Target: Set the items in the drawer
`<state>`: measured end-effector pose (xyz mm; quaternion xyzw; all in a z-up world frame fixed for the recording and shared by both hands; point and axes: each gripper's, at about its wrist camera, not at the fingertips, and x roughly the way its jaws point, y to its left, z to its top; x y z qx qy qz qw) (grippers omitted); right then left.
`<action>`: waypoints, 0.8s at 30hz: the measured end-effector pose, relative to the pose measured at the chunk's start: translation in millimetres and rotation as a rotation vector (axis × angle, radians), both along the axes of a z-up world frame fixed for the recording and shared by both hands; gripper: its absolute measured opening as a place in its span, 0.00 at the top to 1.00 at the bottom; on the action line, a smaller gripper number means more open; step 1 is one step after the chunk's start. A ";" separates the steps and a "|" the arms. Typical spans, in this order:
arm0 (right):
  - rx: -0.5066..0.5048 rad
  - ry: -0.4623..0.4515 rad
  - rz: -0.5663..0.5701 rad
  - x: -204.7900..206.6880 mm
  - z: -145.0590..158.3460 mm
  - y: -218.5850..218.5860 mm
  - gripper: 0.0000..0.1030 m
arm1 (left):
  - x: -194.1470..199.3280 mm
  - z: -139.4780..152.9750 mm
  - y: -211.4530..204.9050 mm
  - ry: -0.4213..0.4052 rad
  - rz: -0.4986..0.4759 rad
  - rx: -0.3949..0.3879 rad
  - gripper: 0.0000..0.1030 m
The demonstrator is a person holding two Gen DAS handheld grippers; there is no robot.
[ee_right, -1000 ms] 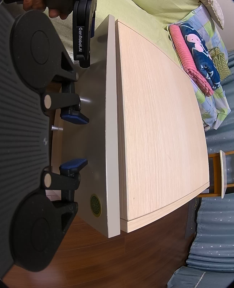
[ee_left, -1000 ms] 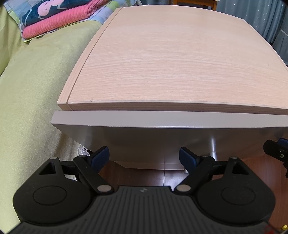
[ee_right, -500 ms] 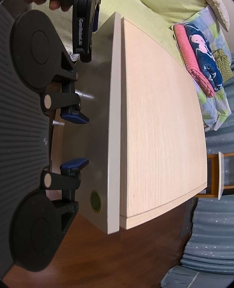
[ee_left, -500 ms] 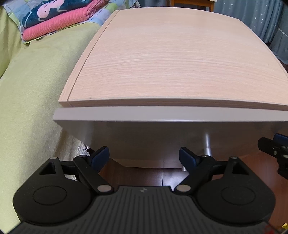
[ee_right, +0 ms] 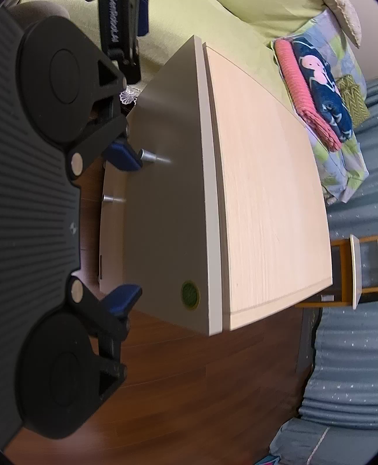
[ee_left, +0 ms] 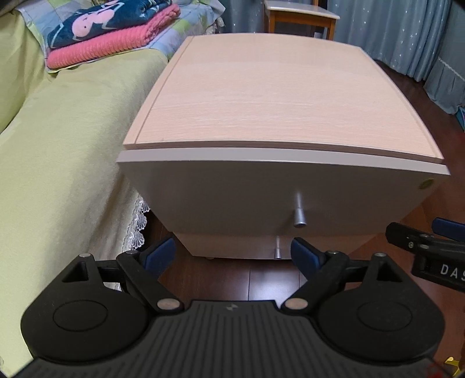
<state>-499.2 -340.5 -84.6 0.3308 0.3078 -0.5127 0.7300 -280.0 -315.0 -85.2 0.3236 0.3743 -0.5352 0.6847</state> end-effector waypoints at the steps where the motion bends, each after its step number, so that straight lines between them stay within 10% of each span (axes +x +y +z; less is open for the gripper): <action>1: -0.004 -0.002 -0.003 -1.9 3.1 2.9 0.12 | -1.1 2.7 3.8 -0.003 0.002 -0.005 0.14; 24: -0.109 -0.039 0.000 -40.9 70.3 83.5 0.01 | -35.4 73.0 102.0 -0.082 0.029 -0.192 0.10</action>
